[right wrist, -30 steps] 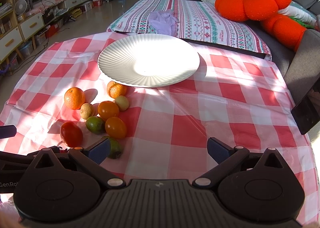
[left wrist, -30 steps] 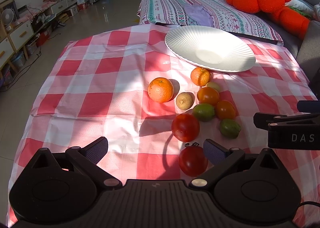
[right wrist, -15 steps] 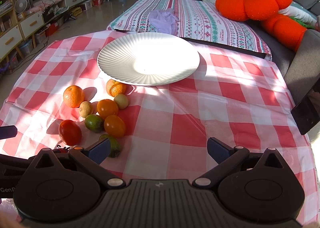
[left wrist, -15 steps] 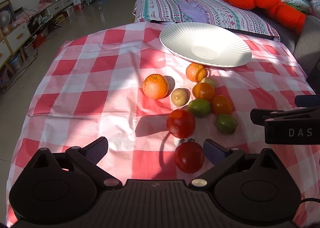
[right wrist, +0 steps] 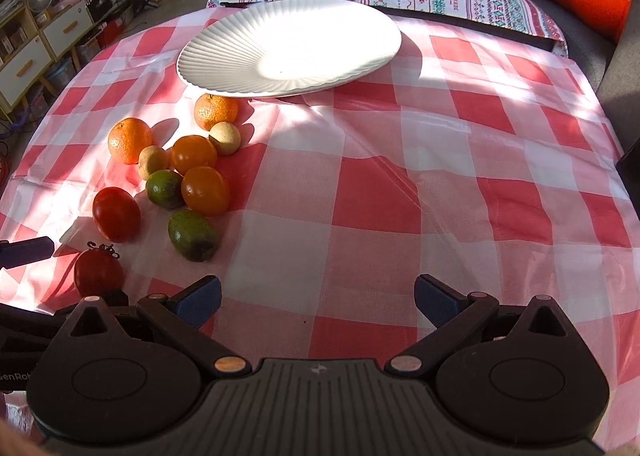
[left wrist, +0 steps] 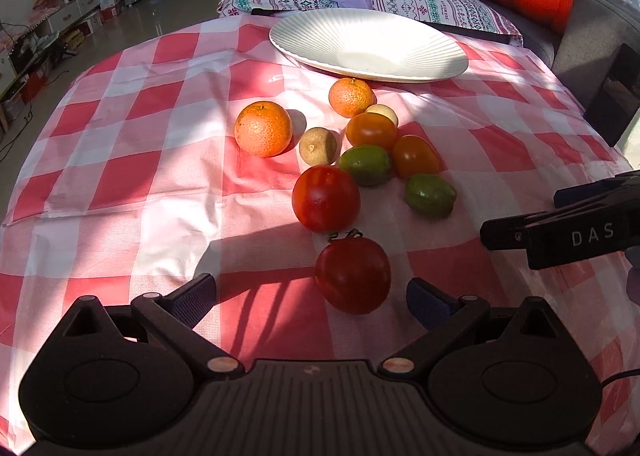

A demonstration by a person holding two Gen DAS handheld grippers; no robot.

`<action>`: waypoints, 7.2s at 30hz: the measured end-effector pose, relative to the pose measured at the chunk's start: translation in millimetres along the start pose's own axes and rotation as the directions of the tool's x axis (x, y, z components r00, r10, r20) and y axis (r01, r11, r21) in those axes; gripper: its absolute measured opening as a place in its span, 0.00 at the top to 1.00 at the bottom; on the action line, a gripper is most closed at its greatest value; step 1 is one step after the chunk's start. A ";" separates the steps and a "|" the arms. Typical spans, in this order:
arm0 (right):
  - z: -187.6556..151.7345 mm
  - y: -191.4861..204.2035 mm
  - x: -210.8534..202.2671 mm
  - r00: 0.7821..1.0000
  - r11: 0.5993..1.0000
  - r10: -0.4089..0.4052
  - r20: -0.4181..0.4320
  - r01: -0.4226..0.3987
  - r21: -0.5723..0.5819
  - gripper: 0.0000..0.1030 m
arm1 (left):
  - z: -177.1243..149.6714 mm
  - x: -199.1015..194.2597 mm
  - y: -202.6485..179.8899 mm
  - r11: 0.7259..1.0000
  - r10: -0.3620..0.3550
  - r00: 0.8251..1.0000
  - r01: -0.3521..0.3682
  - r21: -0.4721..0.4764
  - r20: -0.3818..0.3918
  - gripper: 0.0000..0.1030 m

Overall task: Organize fruits
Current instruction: 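Lower the left tool onto a red tomato while the right tool grasps a lime, then carry the red tomato with the left tool while the right tool carries the lime to the plate, then open both tools over the plate and lift them away, then grasp another red tomato with the left tool while the right tool grasps an orange cherry tomato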

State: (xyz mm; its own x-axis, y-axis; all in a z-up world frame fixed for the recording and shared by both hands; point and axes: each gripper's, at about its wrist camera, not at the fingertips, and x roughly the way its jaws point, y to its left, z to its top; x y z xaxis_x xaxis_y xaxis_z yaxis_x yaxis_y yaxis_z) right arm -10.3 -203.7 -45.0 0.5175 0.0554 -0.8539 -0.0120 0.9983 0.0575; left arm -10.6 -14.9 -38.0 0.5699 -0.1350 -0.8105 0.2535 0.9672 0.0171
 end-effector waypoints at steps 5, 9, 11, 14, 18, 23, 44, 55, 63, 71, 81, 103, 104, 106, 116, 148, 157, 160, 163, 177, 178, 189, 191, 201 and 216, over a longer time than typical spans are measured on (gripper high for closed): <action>-4.6 6.6 -0.1 0.999 0.999 -0.002 0.035 0.004 -0.053 0.00 | -5.4 -0.7 2.6 1.000 -0.020 1.000 0.019 0.023 0.021 0.03; -6.4 9.3 1.5 0.998 0.995 -0.027 0.064 0.033 -0.096 0.00 | -9.3 -1.7 2.8 0.999 -0.026 0.999 0.024 0.048 0.042 0.03; -5.1 8.4 2.3 0.997 0.995 -0.030 0.066 0.036 -0.097 0.00 | -8.9 -2.2 3.7 0.998 -0.030 0.999 0.027 0.054 0.041 0.03; -0.7 10.2 3.7 0.998 0.992 -0.013 0.064 0.021 -0.124 0.00 | -10.5 -4.2 4.1 0.998 -0.032 0.998 0.029 0.061 0.048 0.05; -3.3 21.3 1.3 0.995 0.980 0.040 0.087 -0.022 -0.196 0.08 | -12.0 -9.6 4.0 0.995 -0.065 0.996 0.060 0.075 0.066 0.22; -2.8 36.1 -3.3 0.991 0.960 0.103 0.088 -0.075 -0.269 0.33 | -11.3 -13.3 3.8 0.992 -0.110 0.990 0.104 0.072 0.086 0.41; 8.2 46.4 -1.5 0.974 0.954 0.210 0.087 -0.185 -0.235 0.79 | -7.1 -13.1 6.1 0.989 -0.151 0.984 0.150 0.011 0.098 0.68; 14.2 43.8 3.2 0.965 0.961 0.244 0.093 -0.228 -0.159 0.69 | -5.2 -10.1 7.3 0.988 -0.149 0.984 0.152 -0.015 0.094 0.67; 17.0 38.0 0.1 0.966 0.965 0.244 0.083 -0.234 -0.118 0.76 | -4.3 -13.2 7.9 0.986 -0.156 0.983 0.160 -0.035 0.094 0.69; 34.9 21.3 -23.1 0.955 0.966 0.260 0.146 -0.256 -0.045 0.76 | 10.4 -23.2 6.9 0.974 -0.192 0.973 0.204 -0.094 0.128 0.69; 70.3 -0.9 -29.4 0.956 0.966 0.229 0.182 -0.246 0.078 0.76 | 54.3 -22.8 -7.4 0.974 -0.175 0.964 0.199 -0.107 0.200 0.69; 132.5 -32.6 33.3 0.958 0.960 0.211 0.193 -0.240 0.143 0.76 | 144.8 77.5 -24.8 0.994 -0.113 0.972 0.113 0.012 0.207 0.69; 133.1 -31.9 35.3 0.960 0.962 0.208 0.188 -0.236 0.140 0.76 | 146.4 80.4 -24.5 0.994 -0.112 0.971 0.112 0.010 0.210 0.69; 135.1 -31.1 39.6 0.961 0.963 0.208 0.183 -0.233 0.133 0.76 | 150.2 86.0 -24.5 0.993 -0.114 0.971 0.113 0.013 0.212 0.69; 137.9 -39.4 48.8 0.952 0.951 0.240 0.191 -0.270 0.151 0.76 | 159.0 99.4 -32.4 0.994 -0.101 0.973 0.090 0.061 0.205 0.68; 104.7 -29.4 -33.6 0.957 0.983 0.173 0.234 -0.184 0.025 0.19 | 116.9 8.3 -1.5 0.994 -0.096 0.980 0.086 0.062 0.174 0.10; 82.8 -23.2 -36.5 0.942 0.980 0.189 0.277 -0.200 0.010 0.04 | 87.5 0.8 5.8 0.989 -0.139 0.978 0.129 0.070 0.156 0.04; 76.2 -22.0 -31.2 0.949 0.984 0.169 0.267 -0.176 0.005 0.02 | 78.0 4.0 7.9 0.989 -0.139 0.980 0.130 0.073 0.142 0.04; 69.7 -18.5 -22.3 0.953 0.986 0.164 0.256 -0.166 -0.016 0.02 | 67.6 5.5 10.7 0.988 -0.147 0.980 0.140 0.064 0.137 0.04; 18.8 14.9 -11.2 0.954 0.950 0.154 0.256 -0.073 -0.303 0.00 | 24.7 19.9 12.8 0.978 -0.164 0.980 0.147 0.145 0.110 0.04; 15.6 17.0 -8.2 0.956 0.944 0.159 0.247 -0.074 -0.321 0.00 | 22.7 21.9 12.1 0.978 -0.158 0.982 0.141 0.156 0.103 0.04; 4.2 12.4 15.3 0.969 0.940 0.168 0.179 -0.103 -0.326 0.00 | 9.4 22.7 17.6 0.973 -0.163 0.977 0.135 0.189 0.141 0.04; 2.2 11.1 15.7 0.966 0.933 0.183 0.184 -0.111 -0.344 0.00 | 9.9 21.2 18.3 0.972 -0.159 0.979 0.133 0.191 0.127 0.04; 1.4 21.2 10.1 0.964 0.897 0.170 0.204 -0.066 -0.436 0.00 | 9.5 12.2 25.8 0.967 -0.214 0.968 0.191 0.166 0.131 0.30; 7.1 50.0 6.2 0.946 0.853 0.246 0.211 -0.108 -0.511 0.42 | 18.7 16.4 28.1 0.971 -0.235 0.960 0.224 0.089 0.153 0.64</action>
State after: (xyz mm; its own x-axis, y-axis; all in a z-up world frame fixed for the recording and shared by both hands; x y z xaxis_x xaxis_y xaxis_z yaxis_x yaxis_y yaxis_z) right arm -1.6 -153.6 -43.7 0.6670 0.2939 -0.6846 -0.5035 0.8551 -0.1235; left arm 20.4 6.0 -39.9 0.6069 -0.3901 -0.6925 0.4432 0.8893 -0.1126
